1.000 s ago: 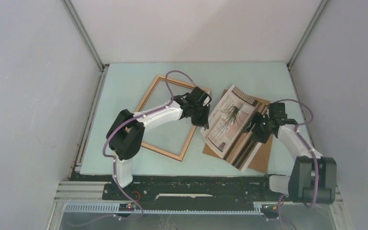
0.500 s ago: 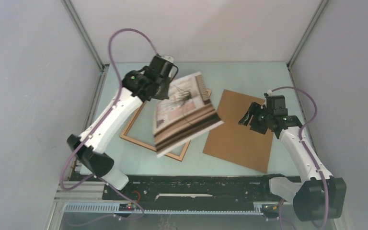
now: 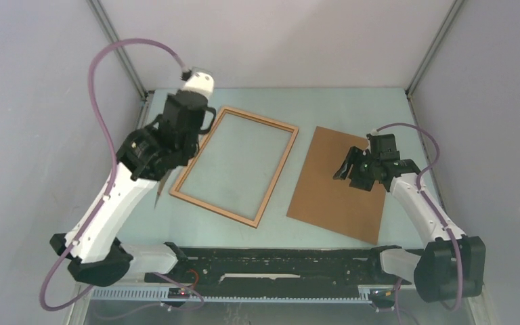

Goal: Put the photo into the frame
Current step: Turn over the photo from the photo frame.

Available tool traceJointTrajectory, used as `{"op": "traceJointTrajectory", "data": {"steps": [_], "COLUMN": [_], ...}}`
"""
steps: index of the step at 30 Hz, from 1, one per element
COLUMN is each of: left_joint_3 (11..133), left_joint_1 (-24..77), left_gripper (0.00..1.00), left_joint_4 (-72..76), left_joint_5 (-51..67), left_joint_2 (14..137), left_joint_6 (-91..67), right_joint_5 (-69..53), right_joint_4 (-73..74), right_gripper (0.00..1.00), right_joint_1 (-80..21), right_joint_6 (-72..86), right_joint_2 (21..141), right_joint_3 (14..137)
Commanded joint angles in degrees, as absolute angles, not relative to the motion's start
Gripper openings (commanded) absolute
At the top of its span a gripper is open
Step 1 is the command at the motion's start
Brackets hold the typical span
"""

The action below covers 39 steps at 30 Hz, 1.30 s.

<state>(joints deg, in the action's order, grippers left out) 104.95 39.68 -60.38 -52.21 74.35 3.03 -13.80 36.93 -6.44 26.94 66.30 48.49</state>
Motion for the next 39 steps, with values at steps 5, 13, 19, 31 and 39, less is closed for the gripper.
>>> {"op": "traceJointTrajectory", "data": {"steps": [5,13,19,31,39], "left_joint_3": [78.8,72.9,73.8,66.0,63.5], "left_joint_1": [50.7,56.0,63.1,77.0,80.2], "left_gripper": [0.00,0.00,0.00,0.00,0.00], "left_joint_4": [-35.7,-26.1,-24.9,-24.3,-23.7], "left_joint_5": [-49.7,-47.2,-42.9,-43.5,-40.7], "left_joint_2": [69.2,71.1,78.9,84.6,85.4], "left_joint_6": [14.5,14.0,16.5,12.2,8.0], "right_joint_5": [-15.5,-18.5,-26.3,-51.3,-49.1], "right_joint_4": [33.5,31.2,28.6,14.4,3.5], "right_gripper": [0.70,0.70,0.71,0.98,0.96], "right_joint_1": [-8.3,-8.7,-6.0,-6.3,-14.4], "right_joint_6": [27.9,29.2,29.9,40.3,54.8], "right_joint_2": [68.9,71.4,74.8,84.7,91.8], "right_joint_3": [49.2,48.1,47.1,48.9,48.1]}}
